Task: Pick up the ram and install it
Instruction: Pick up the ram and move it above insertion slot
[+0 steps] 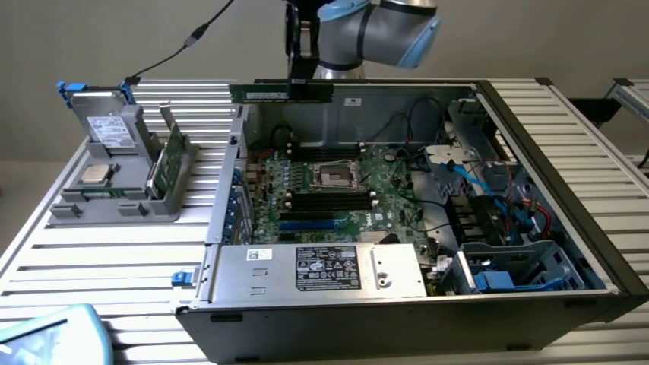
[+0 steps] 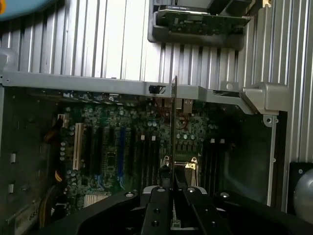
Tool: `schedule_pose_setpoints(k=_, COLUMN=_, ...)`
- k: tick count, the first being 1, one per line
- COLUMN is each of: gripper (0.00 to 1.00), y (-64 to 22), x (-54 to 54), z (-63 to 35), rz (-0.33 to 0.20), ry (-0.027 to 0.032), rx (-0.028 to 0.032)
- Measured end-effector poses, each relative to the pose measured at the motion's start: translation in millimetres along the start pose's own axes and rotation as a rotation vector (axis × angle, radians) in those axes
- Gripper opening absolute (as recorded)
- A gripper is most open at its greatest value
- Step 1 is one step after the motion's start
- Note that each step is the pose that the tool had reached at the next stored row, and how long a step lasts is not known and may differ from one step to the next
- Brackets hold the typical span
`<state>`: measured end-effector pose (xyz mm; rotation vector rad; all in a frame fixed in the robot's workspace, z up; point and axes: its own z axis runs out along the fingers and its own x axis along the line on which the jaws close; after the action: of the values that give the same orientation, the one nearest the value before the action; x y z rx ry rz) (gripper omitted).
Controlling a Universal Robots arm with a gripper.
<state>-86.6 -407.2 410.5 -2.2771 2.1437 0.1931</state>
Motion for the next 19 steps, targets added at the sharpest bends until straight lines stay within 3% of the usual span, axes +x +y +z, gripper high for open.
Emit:
schedule_pose_setpoints(k=12, gripper=0.14, y=-53.0, x=6.1, z=-13.4, rz=0.000, ry=-0.0001, rx=-0.0016)
schedule_pose_setpoints(k=19, gripper=0.14, y=-65.1, x=7.5, z=-12.0, rz=0.005, ry=0.0081, rx=-0.0017)
